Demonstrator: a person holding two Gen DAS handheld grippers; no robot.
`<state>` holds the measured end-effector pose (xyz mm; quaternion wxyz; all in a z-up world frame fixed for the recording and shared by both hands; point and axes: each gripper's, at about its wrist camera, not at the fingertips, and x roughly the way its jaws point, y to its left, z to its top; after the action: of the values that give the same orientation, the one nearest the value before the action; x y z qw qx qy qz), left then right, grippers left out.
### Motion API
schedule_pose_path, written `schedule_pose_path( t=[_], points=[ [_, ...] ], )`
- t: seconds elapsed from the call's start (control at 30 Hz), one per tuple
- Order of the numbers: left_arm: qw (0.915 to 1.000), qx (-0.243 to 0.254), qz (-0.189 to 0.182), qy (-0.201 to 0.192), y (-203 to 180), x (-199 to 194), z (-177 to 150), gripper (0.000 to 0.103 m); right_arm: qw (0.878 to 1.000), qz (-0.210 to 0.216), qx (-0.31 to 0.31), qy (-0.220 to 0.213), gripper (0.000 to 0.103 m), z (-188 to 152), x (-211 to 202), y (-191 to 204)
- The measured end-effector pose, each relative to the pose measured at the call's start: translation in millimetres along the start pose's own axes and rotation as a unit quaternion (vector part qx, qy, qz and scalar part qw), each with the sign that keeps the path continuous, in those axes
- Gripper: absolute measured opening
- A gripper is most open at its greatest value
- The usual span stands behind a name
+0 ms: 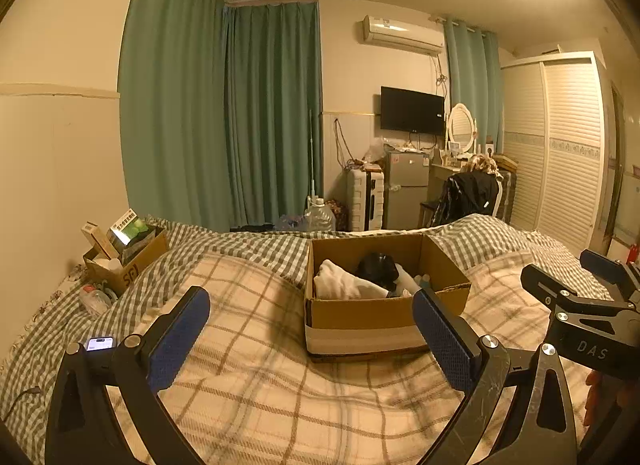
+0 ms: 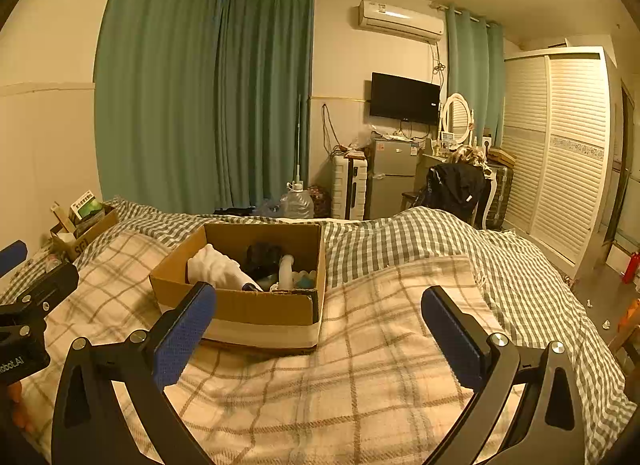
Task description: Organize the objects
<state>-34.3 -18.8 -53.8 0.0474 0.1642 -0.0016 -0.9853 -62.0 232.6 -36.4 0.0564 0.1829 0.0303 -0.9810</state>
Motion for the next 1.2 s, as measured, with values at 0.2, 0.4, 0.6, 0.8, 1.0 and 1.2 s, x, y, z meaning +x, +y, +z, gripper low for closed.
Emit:
schedule_pose_path(
  t=[0.2, 0.4, 0.6, 0.8, 1.0, 1.2],
  points=[
    [1.0000, 0.000, -0.002, 0.001, -0.3, 0.0, 0.4, 0.103, 1.000, -0.004, 0.003, -0.003, 0.103, 0.2, -2.2, -1.1],
    [1.0000, 0.002, -0.003, 0.004, -1.3, 0.9, 0.4, 0.103, 1.000, -0.003, 0.003, -0.003, 0.103, 0.7, -2.8, -1.1],
    [1.0000, 0.003, -0.005, 0.004, -2.1, -0.3, 1.3, 0.103, 1.000, -0.004, 0.003, -0.002, 0.103, 1.2, -2.8, -0.6],
    [1.0000, 0.000, -0.005, 0.005, -1.4, 0.8, 1.6, 0.103, 1.000, -0.005, -0.002, -0.001, 0.103, 0.6, -1.4, 2.0],
    [1.0000, 0.001, -0.003, 0.005, -0.2, 2.1, 1.2, 0.103, 1.000, -0.005, -0.001, 0.002, 0.103, 0.1, -0.2, 3.0],
    [1.0000, 0.005, 0.001, 0.001, -1.0, 2.3, 0.0, 0.103, 1.000, -0.004, -0.001, 0.004, 0.103, -0.4, 0.8, 3.4]
  ],
)
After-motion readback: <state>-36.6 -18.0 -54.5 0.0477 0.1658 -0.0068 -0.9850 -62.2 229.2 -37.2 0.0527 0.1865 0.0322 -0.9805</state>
